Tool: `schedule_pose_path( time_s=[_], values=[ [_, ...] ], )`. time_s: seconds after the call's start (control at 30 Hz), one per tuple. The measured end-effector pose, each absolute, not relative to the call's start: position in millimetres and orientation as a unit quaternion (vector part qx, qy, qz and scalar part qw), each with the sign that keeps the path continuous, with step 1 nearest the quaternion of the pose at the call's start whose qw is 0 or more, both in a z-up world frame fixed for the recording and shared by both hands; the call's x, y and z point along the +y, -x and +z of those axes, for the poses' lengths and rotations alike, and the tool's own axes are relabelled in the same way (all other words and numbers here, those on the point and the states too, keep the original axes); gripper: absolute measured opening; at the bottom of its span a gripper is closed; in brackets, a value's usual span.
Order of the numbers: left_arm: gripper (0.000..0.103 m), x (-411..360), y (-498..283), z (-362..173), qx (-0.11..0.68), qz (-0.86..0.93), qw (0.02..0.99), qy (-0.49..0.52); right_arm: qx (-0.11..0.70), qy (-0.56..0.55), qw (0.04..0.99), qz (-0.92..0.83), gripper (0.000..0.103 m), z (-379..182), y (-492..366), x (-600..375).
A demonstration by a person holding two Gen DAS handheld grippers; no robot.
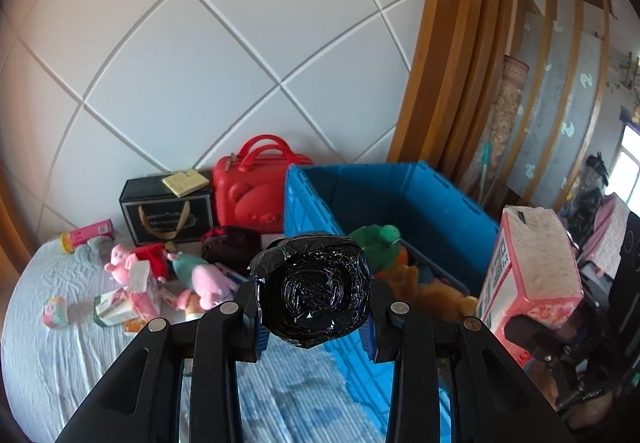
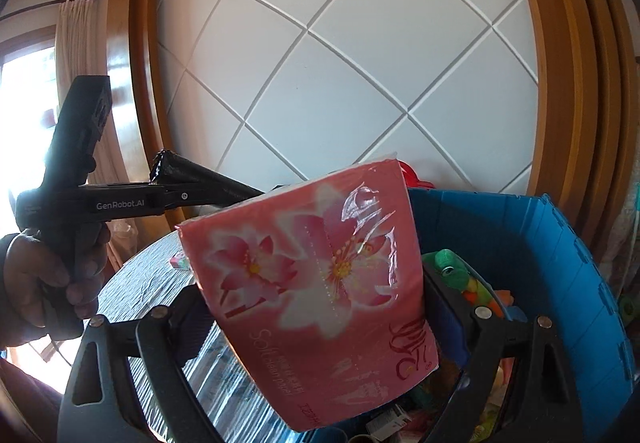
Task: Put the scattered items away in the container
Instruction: 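Lift and carry the black roll and pink tissue pack in both tools over the crate, then open both tools to drop the black roll and tissue pack into the crate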
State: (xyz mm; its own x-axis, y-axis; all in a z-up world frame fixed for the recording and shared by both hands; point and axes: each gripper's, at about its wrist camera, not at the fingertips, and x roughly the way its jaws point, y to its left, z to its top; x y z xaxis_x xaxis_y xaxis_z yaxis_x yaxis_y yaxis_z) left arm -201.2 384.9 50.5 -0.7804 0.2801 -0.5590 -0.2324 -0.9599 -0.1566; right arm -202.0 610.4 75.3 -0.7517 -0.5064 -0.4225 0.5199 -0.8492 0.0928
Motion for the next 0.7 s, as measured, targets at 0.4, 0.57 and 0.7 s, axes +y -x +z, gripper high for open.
schedule_pose_path(
  time_s=[0.4, 0.57, 0.7],
  values=[
    [0.034, 476, 227, 44, -0.016, 0.92, 0.232, 0.315, -0.012, -0.241, 0.18, -0.954, 0.091, 70, 210, 684],
    [0.034, 506, 230, 40, -0.009, 0.909, 0.263, 0.323, -0.021, -0.244, 0.148, -0.958, 0.091, 67, 208, 709],
    [0.034, 528, 226, 39, -0.002, 0.901, 0.286, 0.326, -0.024, -0.246, 0.13, -0.96, 0.091, 66, 206, 720]
  ],
)
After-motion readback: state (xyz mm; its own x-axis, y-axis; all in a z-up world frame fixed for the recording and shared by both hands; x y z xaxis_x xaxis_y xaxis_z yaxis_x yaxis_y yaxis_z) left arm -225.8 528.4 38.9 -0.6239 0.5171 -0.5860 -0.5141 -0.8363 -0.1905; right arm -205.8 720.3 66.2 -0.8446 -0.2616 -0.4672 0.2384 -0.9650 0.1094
